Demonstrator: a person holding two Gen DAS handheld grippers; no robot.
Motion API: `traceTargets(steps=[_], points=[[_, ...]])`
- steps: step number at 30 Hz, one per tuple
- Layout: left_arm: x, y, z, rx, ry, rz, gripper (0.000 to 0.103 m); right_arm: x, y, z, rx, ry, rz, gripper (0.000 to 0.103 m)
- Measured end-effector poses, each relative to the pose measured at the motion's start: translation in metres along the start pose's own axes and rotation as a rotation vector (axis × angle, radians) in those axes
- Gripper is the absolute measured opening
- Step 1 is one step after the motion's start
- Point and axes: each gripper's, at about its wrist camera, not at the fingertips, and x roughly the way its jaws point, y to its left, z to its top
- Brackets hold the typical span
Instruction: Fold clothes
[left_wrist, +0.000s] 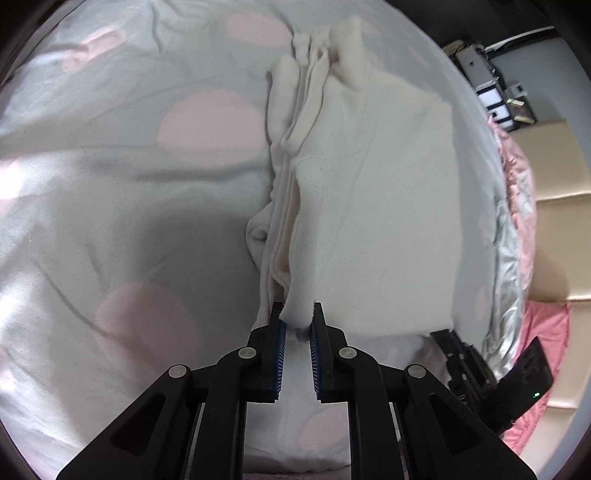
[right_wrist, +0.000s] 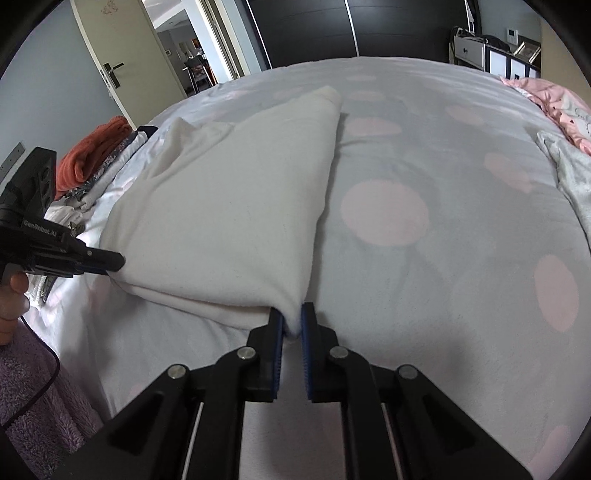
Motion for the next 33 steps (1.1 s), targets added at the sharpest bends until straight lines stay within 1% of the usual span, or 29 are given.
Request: traceTargets(steps=[2,4,6,8,10,11,12,15,17,18,19,23,25,29,32,33], points=[[-0.005,0.0,-0.003,-0.004,-0.009,-0.002,0.018,0.0,-0.003,-0.002,0.027,0.023,0.013,0.012],[-0.017,-0.001,-0.009,-0.004,-0.039,0.001,0.033,-0.004,-0.007,-0.005,0.052,0.034,0.023,0.012],[-0.033,-0.001,-0.015,0.005,-0.098,0.002,0.039,-0.013,-0.008,-0.006,0.071,0.022,0.033,0.012],[-0.05,-0.003,-0.02,0.019,-0.167,-0.028,0.042,-0.024,-0.007,-0.006,0.086,0.001,0.044,0.012],[-0.06,-0.006,-0.02,0.036,-0.22,-0.061,0.054,-0.036,-0.006,-0.004,0.099,-0.041,0.074,0.023],[-0.062,-0.008,-0.019,0.046,-0.244,-0.064,0.054,-0.038,-0.006,-0.001,0.104,-0.055,0.088,0.032],[-0.064,-0.011,-0.016,0.061,-0.268,-0.06,0.054,-0.04,-0.006,0.001,0.109,-0.067,0.101,0.038],[-0.064,-0.023,-0.003,0.126,-0.341,-0.004,0.056,-0.033,-0.01,0.014,0.145,-0.063,0.129,0.04],[-0.061,-0.032,0.009,0.174,-0.386,0.04,0.064,-0.026,-0.016,0.022,0.181,-0.049,0.15,0.04],[-0.056,-0.035,0.016,0.188,-0.399,0.042,0.068,-0.023,-0.02,0.025,0.204,-0.042,0.165,0.04],[-0.051,-0.036,0.023,0.193,-0.405,0.044,0.069,-0.019,-0.024,0.029,0.226,-0.036,0.179,0.04],[-0.026,-0.025,0.056,0.14,-0.385,0.04,0.069,-0.002,-0.035,0.048,0.281,-0.022,0.21,0.042],[-0.016,-0.02,0.071,0.103,-0.376,0.024,0.069,0.009,-0.04,0.061,0.299,-0.017,0.228,0.043],[-0.007,-0.016,0.091,0.093,-0.373,-0.004,0.069,0.035,-0.041,0.094,0.296,-0.002,0.241,0.044],[0.001,-0.012,0.104,0.094,-0.355,-0.014,0.069,0.056,-0.038,0.115,0.288,0.018,0.252,0.044],[0.003,-0.011,0.108,0.093,-0.346,-0.028,0.069,0.063,-0.04,0.122,0.293,0.027,0.256,0.044]])
